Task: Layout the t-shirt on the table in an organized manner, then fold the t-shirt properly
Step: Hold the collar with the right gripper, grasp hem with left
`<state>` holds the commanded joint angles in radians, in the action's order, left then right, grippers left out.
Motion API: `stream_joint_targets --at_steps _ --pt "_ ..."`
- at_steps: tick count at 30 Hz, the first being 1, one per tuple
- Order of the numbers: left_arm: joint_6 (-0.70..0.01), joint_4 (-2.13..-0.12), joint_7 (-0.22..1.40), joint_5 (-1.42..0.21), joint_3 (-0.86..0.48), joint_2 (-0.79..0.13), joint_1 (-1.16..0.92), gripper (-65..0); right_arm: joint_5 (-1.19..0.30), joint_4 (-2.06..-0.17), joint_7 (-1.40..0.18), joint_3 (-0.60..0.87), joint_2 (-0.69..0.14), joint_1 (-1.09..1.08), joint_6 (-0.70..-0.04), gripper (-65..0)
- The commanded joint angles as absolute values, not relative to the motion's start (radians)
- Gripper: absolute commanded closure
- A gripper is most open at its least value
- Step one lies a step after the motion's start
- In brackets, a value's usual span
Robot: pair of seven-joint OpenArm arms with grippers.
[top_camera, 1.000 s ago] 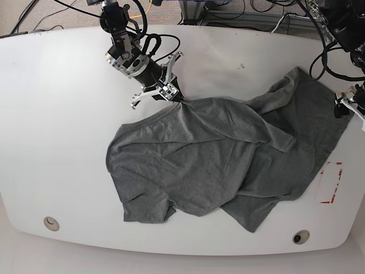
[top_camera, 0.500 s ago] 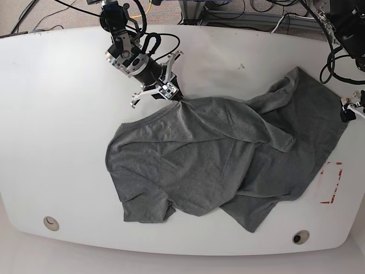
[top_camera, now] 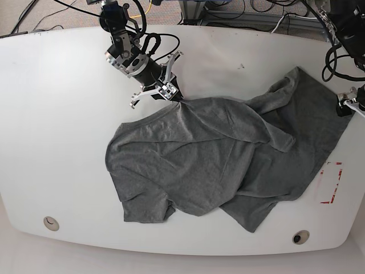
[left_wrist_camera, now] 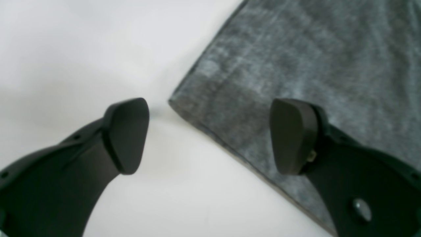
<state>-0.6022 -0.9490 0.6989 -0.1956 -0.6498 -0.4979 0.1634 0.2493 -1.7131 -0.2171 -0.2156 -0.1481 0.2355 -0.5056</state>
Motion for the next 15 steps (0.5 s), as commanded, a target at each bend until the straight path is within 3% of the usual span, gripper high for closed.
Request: stream_joint_targets --at_steps 6,8,11,15 --pt "-0.602 -0.951 0.685 -0.197 -0.619 -0.495 0.163 -52.4 0.249 -1.721 -0.217 -0.216 -0.148 0.237 -0.504 0.0" --pt "-0.602 -0.951 0.685 -0.197 -0.616 -0.493 0.163 -43.6 0.249 -1.730 -0.217 -0.216 -0.148 0.242 -0.504 0.0" --pt "-0.602 -0.951 0.685 -0.197 -0.610 -0.493 0.162 -21.9 0.248 -1.742 -0.217 -0.216 -0.148 0.243 -0.503 0.0" --pt "-0.602 -0.951 0.685 -0.196 -0.608 -0.493 0.156 -0.6 0.243 -1.767 -0.217 -0.213 -0.147 0.245 -0.499 0.0"
